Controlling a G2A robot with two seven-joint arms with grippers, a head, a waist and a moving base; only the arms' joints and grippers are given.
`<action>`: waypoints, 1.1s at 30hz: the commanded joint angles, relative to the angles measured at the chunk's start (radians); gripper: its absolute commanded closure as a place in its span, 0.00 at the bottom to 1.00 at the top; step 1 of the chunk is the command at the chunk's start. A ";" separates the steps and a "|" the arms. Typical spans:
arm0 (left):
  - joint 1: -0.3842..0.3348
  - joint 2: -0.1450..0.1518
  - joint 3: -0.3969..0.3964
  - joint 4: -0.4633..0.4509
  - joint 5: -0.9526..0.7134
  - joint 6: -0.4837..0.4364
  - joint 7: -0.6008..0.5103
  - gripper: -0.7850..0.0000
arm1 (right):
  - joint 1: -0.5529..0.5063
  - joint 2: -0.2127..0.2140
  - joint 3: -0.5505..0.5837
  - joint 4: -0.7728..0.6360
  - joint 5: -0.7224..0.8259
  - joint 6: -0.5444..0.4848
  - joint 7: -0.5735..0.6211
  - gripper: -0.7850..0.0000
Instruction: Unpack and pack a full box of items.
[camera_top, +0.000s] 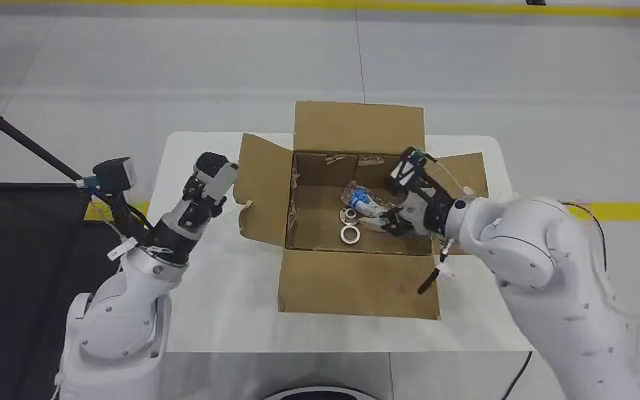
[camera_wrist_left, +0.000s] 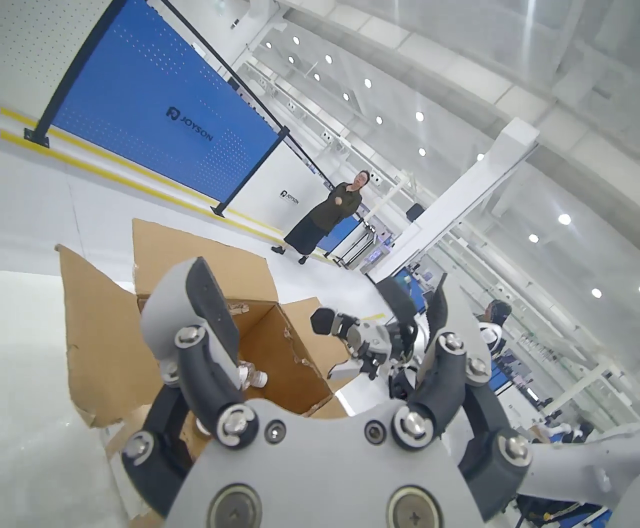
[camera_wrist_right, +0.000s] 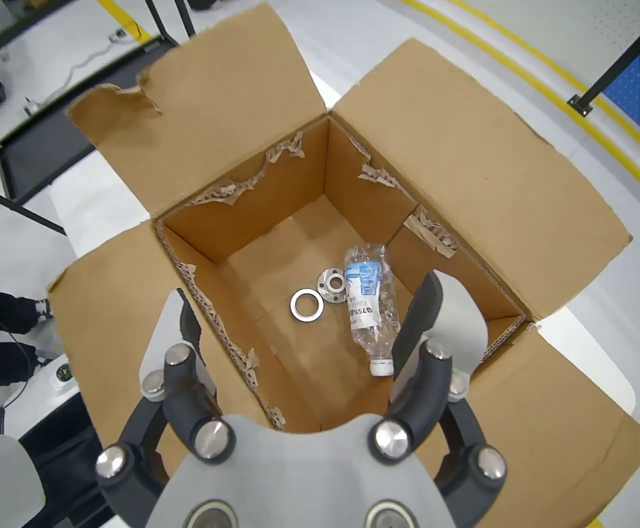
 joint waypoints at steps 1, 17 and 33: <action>-0.025 0.000 0.008 0.020 0.014 0.025 0.036 0.00 | 0.070 -0.013 -0.075 0.050 -0.020 0.015 0.044 0.00; -0.044 0.002 0.016 0.045 -0.050 0.029 0.060 0.00 | 0.411 -0.157 -0.461 0.551 -0.012 0.044 0.174 0.00; -0.044 0.002 0.016 0.045 -0.050 0.029 0.060 0.00 | 0.479 -0.255 -0.580 0.882 -0.014 0.022 0.094 0.00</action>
